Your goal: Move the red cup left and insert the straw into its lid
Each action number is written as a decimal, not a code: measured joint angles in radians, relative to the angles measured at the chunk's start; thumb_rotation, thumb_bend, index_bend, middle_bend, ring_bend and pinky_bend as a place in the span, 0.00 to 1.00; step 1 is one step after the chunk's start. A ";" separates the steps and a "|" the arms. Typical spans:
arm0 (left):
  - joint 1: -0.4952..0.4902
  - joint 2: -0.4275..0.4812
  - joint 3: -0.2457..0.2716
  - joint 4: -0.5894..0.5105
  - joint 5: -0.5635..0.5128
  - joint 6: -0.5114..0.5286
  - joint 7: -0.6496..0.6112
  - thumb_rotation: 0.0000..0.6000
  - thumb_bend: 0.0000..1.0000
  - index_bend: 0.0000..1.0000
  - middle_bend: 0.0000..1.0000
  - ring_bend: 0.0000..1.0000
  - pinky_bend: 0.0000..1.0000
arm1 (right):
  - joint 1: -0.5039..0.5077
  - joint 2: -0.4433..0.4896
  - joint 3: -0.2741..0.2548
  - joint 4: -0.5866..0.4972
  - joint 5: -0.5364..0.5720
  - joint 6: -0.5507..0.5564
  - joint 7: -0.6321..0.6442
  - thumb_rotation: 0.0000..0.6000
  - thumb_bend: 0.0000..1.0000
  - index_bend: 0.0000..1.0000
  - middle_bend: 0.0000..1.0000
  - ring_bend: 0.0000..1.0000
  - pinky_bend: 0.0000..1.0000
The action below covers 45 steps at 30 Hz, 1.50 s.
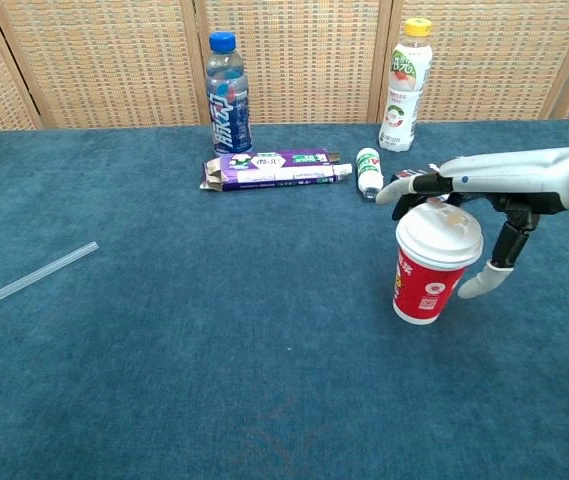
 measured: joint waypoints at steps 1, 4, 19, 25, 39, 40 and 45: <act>-0.001 0.000 0.000 0.001 -0.001 -0.002 0.000 1.00 0.06 0.00 0.00 0.00 0.00 | 0.001 -0.008 0.000 0.005 0.004 0.007 -0.005 1.00 0.17 0.24 0.38 0.35 0.56; -0.004 -0.001 -0.001 0.004 -0.006 -0.013 -0.001 1.00 0.06 0.00 0.00 0.00 0.00 | 0.002 -0.033 0.000 0.022 0.015 0.034 -0.028 1.00 0.23 0.33 0.46 0.42 0.61; -0.010 0.005 -0.004 0.004 -0.021 -0.038 -0.017 1.00 0.06 0.00 0.00 0.00 0.00 | 0.027 0.007 0.020 -0.070 0.006 0.074 -0.043 1.00 0.27 0.37 0.49 0.44 0.63; -0.012 0.013 -0.002 -0.009 -0.011 -0.045 -0.038 1.00 0.06 0.00 0.00 0.00 0.00 | 0.102 0.056 0.077 -0.156 0.046 0.040 -0.096 1.00 0.27 0.37 0.50 0.44 0.63; -0.016 0.034 -0.006 -0.008 -0.019 -0.064 -0.086 1.00 0.06 0.00 0.00 0.00 0.00 | 0.461 -0.069 0.132 -0.163 0.424 -0.032 -0.414 1.00 0.27 0.39 0.50 0.44 0.63; -0.016 0.036 -0.007 -0.006 -0.022 -0.065 -0.091 1.00 0.06 0.00 0.00 0.00 0.00 | 0.486 -0.091 0.127 -0.154 0.450 -0.028 -0.437 1.00 0.27 0.39 0.50 0.44 0.63; -0.019 0.039 -0.011 0.007 -0.037 -0.083 -0.109 1.00 0.06 0.00 0.00 0.00 0.00 | 0.612 -0.221 0.092 -0.099 0.595 0.020 -0.551 1.00 0.27 0.39 0.50 0.44 0.63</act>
